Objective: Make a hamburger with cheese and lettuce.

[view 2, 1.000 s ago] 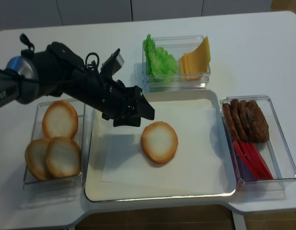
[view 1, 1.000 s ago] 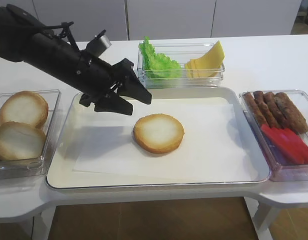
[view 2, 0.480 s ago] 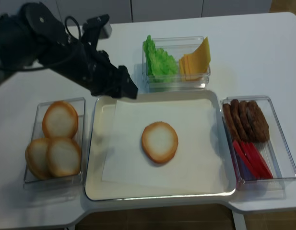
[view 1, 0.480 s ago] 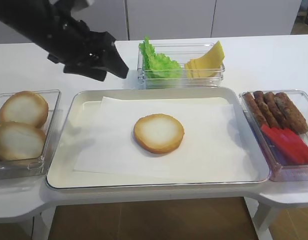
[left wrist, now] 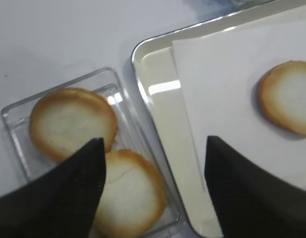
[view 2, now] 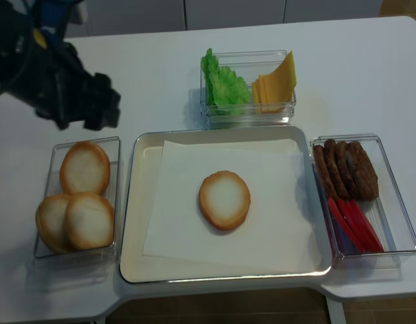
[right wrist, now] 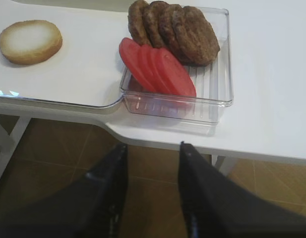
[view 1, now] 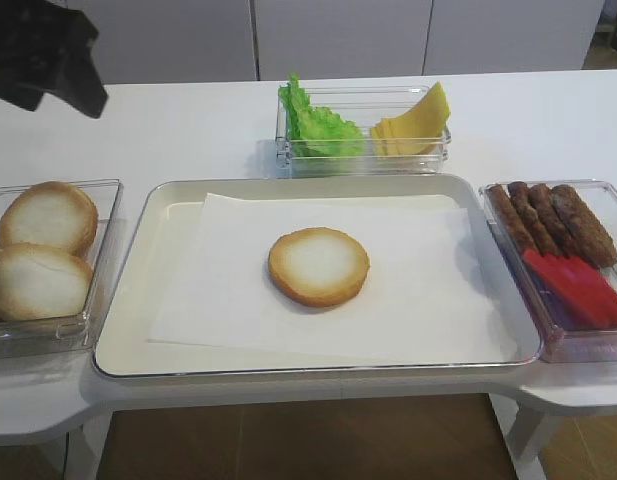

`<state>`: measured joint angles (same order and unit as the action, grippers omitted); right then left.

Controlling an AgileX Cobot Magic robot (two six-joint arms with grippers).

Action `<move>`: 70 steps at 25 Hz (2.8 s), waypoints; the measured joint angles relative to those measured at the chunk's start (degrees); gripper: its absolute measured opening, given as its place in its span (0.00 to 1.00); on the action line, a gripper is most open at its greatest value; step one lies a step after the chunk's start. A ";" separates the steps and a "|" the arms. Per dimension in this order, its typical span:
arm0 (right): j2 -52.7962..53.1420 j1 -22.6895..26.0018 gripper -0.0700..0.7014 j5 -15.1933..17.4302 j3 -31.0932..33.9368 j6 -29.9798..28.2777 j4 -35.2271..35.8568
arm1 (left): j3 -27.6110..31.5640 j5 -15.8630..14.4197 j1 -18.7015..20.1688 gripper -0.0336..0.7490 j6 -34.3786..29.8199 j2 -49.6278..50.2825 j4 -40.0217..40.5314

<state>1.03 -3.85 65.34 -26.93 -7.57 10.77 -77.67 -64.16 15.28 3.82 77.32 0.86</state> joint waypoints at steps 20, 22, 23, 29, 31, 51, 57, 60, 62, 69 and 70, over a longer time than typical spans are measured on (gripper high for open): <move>0.00 0.00 0.45 0.00 0.00 0.00 0.00 | 16.14 -7.83 0.00 0.64 9.23 -28.75 11.17; 0.00 0.00 0.45 0.00 0.00 0.00 0.00 | 18.57 -7.97 0.00 0.64 11.06 -32.63 12.53; 0.00 0.00 0.45 0.00 0.00 0.00 0.00 | 19.46 -8.00 0.00 0.64 11.86 -34.64 13.40; 0.00 0.00 0.46 0.00 0.00 0.00 0.00 | 24.87 -8.24 0.00 0.64 14.64 -44.85 17.95; 0.00 0.00 0.45 0.00 0.00 0.00 0.00 | 26.58 -8.34 0.00 0.64 15.01 -48.44 17.82; 0.00 0.00 0.45 0.00 0.00 -0.10 0.00 | 43.46 -9.03 0.00 0.64 7.20 -75.37 5.59; 0.00 0.00 0.45 0.00 0.00 -0.10 0.00 | 46.26 -9.03 0.00 0.64 5.05 -78.26 4.67; 0.00 0.00 0.45 0.00 0.00 -0.10 0.00 | 47.42 -9.14 0.00 0.64 4.18 -78.25 3.63; 0.00 0.00 0.45 0.00 0.00 -0.10 0.00 | 47.42 -8.63 0.00 0.64 3.96 -78.25 3.52; 0.00 0.00 0.45 0.00 0.00 -0.10 0.00 | 48.72 -5.80 0.00 0.64 -0.49 -78.25 0.03; 0.00 0.00 0.45 0.00 0.00 -0.10 0.00 | 49.00 -5.39 0.00 0.64 -1.09 -78.25 -0.86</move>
<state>1.03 -3.85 65.34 -26.93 -7.67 10.77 -28.67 -69.55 15.28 2.72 -0.93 0.00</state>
